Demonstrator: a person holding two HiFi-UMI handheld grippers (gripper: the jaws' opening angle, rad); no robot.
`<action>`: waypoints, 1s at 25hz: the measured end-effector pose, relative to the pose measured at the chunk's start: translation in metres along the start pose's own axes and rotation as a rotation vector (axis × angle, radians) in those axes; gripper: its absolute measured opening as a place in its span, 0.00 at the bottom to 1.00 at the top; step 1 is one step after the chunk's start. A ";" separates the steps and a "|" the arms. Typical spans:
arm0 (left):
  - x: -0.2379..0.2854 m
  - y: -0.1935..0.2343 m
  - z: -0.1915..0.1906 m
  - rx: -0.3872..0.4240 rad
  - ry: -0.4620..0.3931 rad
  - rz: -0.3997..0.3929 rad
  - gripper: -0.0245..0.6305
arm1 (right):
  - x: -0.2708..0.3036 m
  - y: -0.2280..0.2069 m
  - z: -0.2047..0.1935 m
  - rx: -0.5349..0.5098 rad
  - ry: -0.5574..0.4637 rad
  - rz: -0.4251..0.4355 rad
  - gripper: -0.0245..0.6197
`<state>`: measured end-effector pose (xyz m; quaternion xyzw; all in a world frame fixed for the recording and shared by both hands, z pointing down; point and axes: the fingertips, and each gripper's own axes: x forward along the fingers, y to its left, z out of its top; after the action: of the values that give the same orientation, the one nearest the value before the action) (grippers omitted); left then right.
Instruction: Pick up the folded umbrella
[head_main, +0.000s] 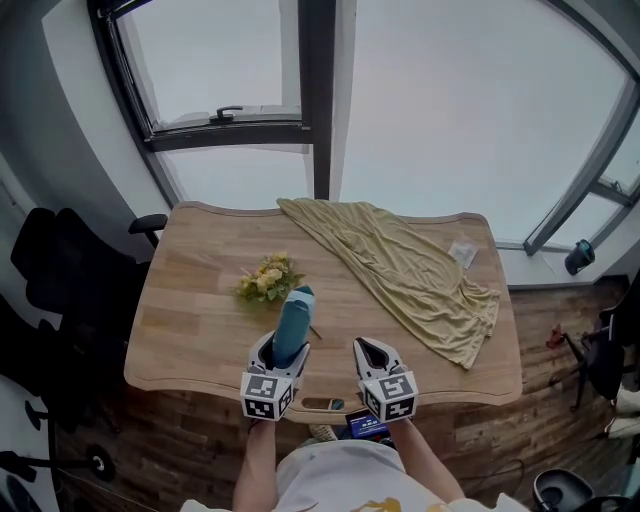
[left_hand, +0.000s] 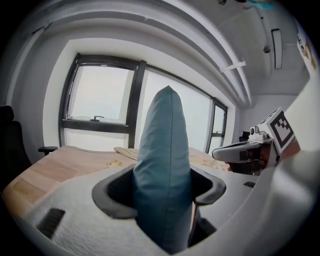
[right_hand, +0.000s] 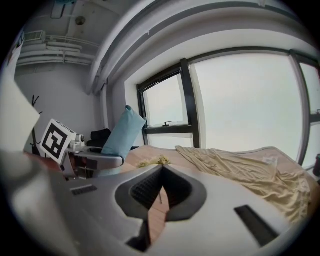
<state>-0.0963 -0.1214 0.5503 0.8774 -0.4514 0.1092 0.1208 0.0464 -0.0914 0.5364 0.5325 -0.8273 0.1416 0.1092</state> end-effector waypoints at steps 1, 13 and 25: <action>-0.002 -0.002 0.001 -0.007 -0.005 -0.003 0.51 | 0.000 0.001 0.000 -0.001 -0.001 0.000 0.05; -0.026 -0.024 0.014 -0.049 -0.053 -0.009 0.51 | -0.007 0.014 0.011 0.021 -0.034 0.044 0.05; -0.090 -0.073 0.012 -0.089 -0.097 0.069 0.51 | -0.079 0.038 0.021 -0.009 -0.103 0.102 0.05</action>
<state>-0.0867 -0.0147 0.5038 0.8594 -0.4909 0.0503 0.1336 0.0437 -0.0168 0.4859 0.4959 -0.8584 0.1157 0.0617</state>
